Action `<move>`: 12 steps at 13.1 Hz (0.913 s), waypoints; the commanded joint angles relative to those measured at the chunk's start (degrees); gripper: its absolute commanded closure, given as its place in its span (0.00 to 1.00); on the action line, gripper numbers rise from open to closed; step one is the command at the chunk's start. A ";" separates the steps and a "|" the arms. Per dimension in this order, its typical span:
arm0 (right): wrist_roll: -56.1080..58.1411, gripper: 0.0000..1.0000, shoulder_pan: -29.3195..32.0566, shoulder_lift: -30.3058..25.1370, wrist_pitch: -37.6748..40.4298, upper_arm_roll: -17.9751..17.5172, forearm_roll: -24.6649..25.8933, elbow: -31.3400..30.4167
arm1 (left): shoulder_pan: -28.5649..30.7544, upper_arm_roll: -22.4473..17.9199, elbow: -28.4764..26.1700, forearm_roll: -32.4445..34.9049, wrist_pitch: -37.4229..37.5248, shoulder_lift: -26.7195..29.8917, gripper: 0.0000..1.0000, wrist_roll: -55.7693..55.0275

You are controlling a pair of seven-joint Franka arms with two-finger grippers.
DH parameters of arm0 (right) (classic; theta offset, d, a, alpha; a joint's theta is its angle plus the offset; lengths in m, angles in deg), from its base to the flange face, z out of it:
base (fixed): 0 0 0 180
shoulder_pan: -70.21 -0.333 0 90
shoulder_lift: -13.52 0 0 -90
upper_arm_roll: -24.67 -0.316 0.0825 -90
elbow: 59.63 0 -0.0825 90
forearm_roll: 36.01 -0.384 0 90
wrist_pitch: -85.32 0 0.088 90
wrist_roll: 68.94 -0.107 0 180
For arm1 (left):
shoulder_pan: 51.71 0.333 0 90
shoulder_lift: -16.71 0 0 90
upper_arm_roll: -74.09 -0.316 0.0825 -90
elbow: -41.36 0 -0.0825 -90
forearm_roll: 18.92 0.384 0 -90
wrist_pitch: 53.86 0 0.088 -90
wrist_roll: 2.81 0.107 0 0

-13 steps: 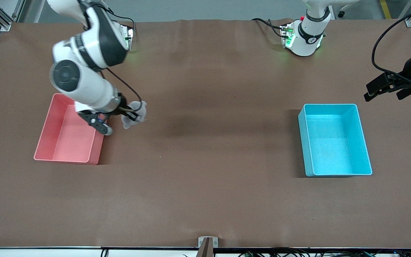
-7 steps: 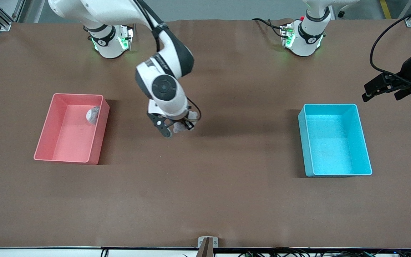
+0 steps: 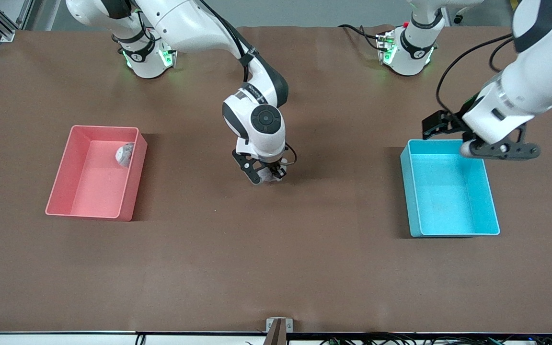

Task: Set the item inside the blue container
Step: 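Carry the plush to mid-table with the right gripper while the left gripper approaches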

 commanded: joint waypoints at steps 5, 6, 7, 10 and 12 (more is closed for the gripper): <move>-2.21 0.71 -2.13 4.05 -3.67 0.60 1.57 0.13 | -5.68 0.05 0.86 -0.81 -7.51 -8.33 0.00 -8.19; -2.12 0.42 -2.13 4.14 -3.85 0.60 1.66 0.13 | -6.48 0.05 0.86 -0.81 -9.52 -9.82 0.00 -10.38; -2.04 0.17 -2.05 4.06 -3.86 0.68 1.75 0.13 | -6.66 0.05 0.86 -0.63 -10.76 -10.79 0.00 -11.79; -0.11 0.00 -1.70 3.62 -3.42 0.68 5.24 0.56 | -8.86 0.05 0.86 -0.46 -13.40 -12.82 0.00 -14.70; 4.00 0.00 -0.64 2.92 -3.07 0.77 6.05 0.65 | -9.56 0.05 0.86 -0.46 -15.60 -14.05 0.00 -16.28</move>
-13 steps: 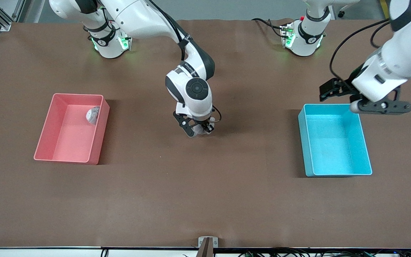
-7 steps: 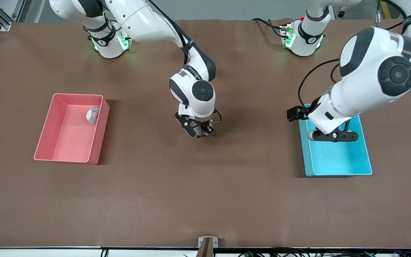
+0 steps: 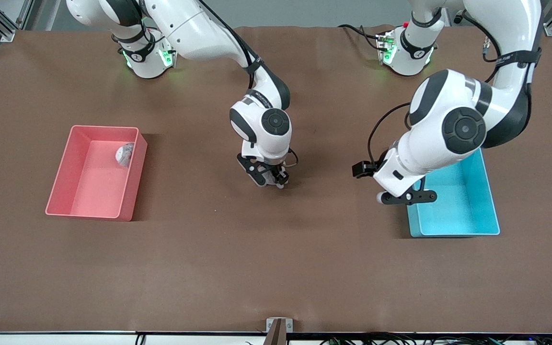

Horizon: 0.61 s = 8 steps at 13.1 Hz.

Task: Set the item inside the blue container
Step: 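Grasp the plush with the left gripper while the right gripper releases it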

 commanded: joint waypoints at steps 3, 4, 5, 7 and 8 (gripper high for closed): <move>13.21 0.00 4.37 -3.88 4.53 0.12 0.98 0.30 | -1.90 -0.16 0.71 -0.35 -4.21 -2.06 0.00 -4.24; 17.25 0.00 5.95 -5.73 6.47 0.12 0.63 0.13 | -2.16 -0.16 0.71 -0.35 -4.66 -2.50 0.00 -4.51; 21.38 0.00 7.97 -7.75 8.75 0.03 0.54 -0.31 | -2.17 -0.16 0.54 -0.27 -5.45 -2.59 0.00 -4.60; 29.82 0.00 11.75 -11.53 13.41 -0.15 0.45 -1.89 | -2.60 -0.16 0.54 -0.35 -5.80 -2.94 0.00 -4.77; 34.21 0.00 13.94 -14.33 14.39 -0.15 0.45 -4.51 | -3.82 -0.16 0.28 -0.35 -5.80 -3.64 0.00 -5.21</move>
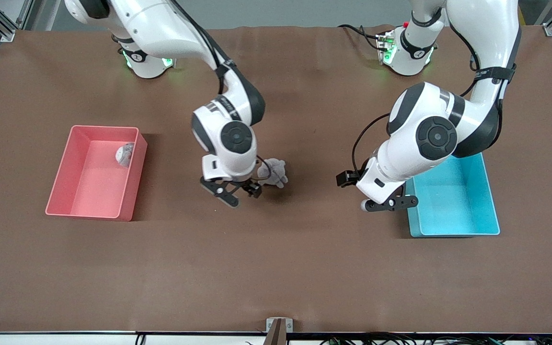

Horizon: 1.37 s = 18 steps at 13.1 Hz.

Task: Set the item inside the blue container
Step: 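Grasp the plush with the left gripper while the right gripper releases it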

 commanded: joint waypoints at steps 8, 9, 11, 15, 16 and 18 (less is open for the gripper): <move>46.84 0.00 24.64 -29.08 0.94 -1.17 0.17 -29.92 | -12.66 -0.36 0.62 -0.79 -17.20 -7.58 0.00 -27.81; 50.11 0.00 27.11 -30.67 0.77 -1.08 0.17 -31.95 | -13.72 -0.36 0.80 -0.53 -19.67 -8.99 0.00 -32.64; 56.97 0.00 32.55 -33.14 -1.33 -1.08 0.17 -36.60 | -16.62 -0.89 1.06 -0.44 -22.93 -11.28 0.00 -38.38; 59.64 0.00 37.23 -36.83 -8.96 -0.99 0.17 -47.40 | -19.53 -0.98 1.33 -0.36 -26.55 -15.41 0.00 -43.85; 60.60 0.00 37.94 -36.93 -11.34 -0.99 0.17 -49.44 | -19.71 -0.98 1.24 -0.27 -26.55 -16.03 0.00 -43.85; 63.06 0.00 39.87 -36.49 -17.31 -0.99 0.08 -53.30 | -20.85 -0.98 0.80 0.17 -26.55 -17.00 0.00 -43.77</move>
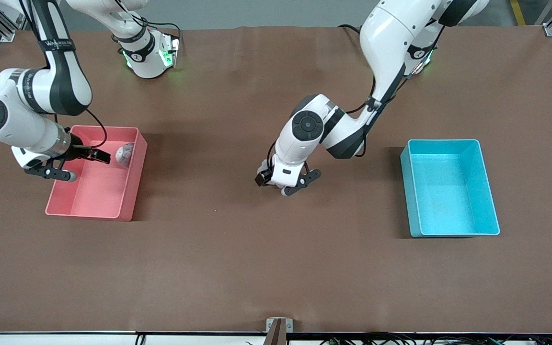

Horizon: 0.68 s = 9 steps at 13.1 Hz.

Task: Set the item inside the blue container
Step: 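Grasp the white-faced plush with the right gripper while the left gripper holds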

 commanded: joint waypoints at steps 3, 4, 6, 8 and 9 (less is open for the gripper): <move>3.95 0.00 4.26 -1.33 -11.56 -1.23 -1.32 -9.62 | -1.79 -0.61 0.76 0.18 -0.22 -2.76 0.00 -0.85; 5.44 0.00 4.18 -0.63 -11.75 -1.23 -3.94 -9.63 | -1.79 -0.61 0.58 0.18 0.04 -2.94 0.00 -0.85; 10.78 0.00 4.18 1.21 -12.71 -1.23 -9.83 -9.63 | -1.79 -0.61 0.49 0.18 0.31 -3.21 0.00 -0.85; 14.31 0.00 4.35 3.06 -13.25 -1.22 -13.01 -9.63 | -1.88 -0.61 0.58 0.18 0.31 -4.09 0.00 -0.76; 16.07 0.00 4.96 4.03 -13.33 -1.23 -14.50 -9.72 | -1.88 -0.61 0.58 0.18 0.31 -4.35 0.00 -0.76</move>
